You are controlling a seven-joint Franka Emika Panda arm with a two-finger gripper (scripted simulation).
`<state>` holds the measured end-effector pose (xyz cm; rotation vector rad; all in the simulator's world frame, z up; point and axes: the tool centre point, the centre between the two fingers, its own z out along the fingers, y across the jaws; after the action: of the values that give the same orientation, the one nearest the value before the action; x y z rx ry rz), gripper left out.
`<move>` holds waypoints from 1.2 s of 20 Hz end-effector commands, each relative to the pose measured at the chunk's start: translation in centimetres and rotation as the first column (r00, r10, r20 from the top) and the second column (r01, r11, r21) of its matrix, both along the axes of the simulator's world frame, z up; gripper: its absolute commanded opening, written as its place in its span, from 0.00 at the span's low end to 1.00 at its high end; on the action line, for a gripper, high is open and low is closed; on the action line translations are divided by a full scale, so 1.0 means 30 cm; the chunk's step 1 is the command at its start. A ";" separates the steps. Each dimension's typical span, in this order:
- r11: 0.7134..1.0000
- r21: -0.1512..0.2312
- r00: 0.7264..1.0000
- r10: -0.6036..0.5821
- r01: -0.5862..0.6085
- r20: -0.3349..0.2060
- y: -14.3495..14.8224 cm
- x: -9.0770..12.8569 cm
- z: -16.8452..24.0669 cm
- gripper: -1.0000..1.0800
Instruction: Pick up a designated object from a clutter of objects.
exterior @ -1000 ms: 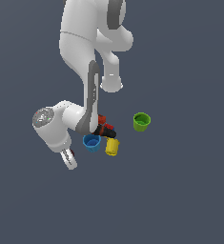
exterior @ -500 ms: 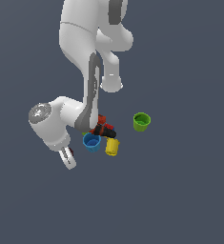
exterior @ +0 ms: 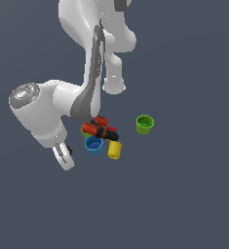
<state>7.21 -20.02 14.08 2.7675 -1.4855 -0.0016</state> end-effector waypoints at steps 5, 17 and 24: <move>1.000 -0.002 1.000 -0.001 0.001 0.001 0.028 0.054 0.246 0.00; 1.000 -0.002 1.000 -0.001 0.001 0.001 0.075 0.152 0.642 0.00; 1.000 -0.001 1.000 0.000 0.000 0.001 0.094 0.196 0.801 0.00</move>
<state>12.85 -17.31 37.11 2.7672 -1.4846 0.0005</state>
